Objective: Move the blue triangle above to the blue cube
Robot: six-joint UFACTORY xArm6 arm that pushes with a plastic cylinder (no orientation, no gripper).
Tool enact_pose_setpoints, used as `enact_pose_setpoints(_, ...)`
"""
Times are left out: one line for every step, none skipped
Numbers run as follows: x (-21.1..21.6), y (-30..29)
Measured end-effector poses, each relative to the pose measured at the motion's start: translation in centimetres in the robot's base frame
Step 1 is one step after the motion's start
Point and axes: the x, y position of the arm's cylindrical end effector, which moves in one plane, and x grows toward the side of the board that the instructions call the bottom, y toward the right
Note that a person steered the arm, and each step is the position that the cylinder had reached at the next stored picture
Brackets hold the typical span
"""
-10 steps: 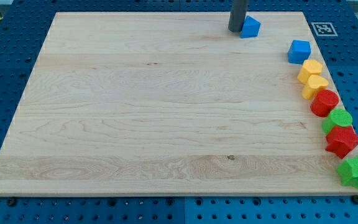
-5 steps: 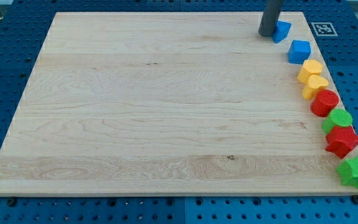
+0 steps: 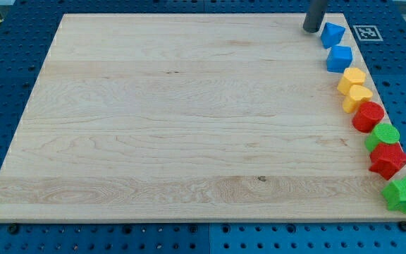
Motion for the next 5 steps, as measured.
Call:
enact_pose_setpoints(0.00, 0.00)
enact_pose_setpoints(0.00, 0.04)
enact_pose_setpoints(0.00, 0.10)
enact_pose_setpoints(0.00, 0.21)
enact_pose_setpoints(0.00, 0.24)
